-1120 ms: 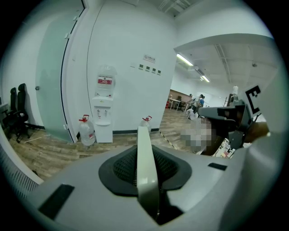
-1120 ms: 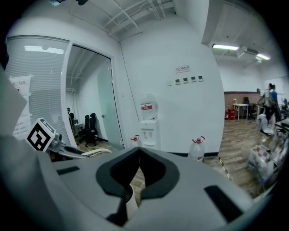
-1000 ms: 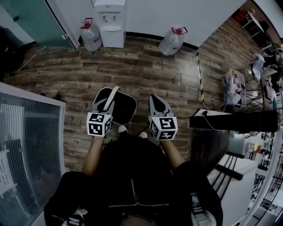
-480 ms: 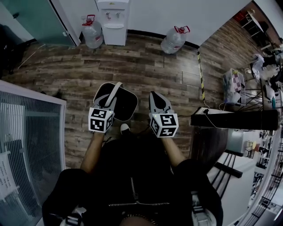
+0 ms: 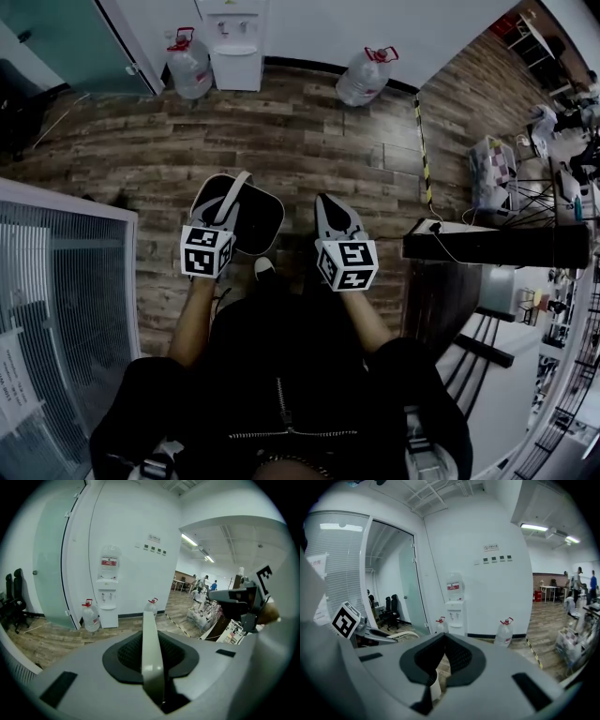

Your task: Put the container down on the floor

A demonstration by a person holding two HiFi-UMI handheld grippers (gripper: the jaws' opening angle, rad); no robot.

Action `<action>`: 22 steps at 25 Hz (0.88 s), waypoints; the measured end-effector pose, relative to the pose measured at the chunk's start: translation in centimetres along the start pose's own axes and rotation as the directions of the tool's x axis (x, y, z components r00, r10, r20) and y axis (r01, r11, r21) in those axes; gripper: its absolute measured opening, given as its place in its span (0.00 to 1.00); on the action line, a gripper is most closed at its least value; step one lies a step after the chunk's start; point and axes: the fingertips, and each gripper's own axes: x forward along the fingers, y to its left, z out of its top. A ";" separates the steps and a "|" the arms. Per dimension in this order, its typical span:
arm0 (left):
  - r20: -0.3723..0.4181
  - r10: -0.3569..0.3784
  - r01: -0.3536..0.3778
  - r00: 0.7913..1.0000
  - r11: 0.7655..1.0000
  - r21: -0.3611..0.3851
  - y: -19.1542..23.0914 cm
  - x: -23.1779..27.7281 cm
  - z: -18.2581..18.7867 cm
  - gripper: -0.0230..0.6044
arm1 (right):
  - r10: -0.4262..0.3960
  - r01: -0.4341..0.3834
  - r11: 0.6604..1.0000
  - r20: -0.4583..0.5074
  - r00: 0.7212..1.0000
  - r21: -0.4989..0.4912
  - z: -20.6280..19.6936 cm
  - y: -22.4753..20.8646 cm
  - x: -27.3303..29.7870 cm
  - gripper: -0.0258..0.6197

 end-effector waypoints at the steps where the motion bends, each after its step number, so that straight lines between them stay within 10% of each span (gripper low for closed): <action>1: 0.000 0.006 -0.006 1.000 1.000 -0.007 0.0 0.1 -0.1 0.17 | 0.005 -0.005 1.000 -0.003 1.000 -0.002 -0.1 -0.1 0.1 0.06; 22: 0.003 0.078 -0.078 0.997 0.993 -0.093 -1.8 7.0 4.7 0.17 | 0.144 -0.144 0.989 0.011 0.989 0.017 4.4 -7.0 7.9 0.06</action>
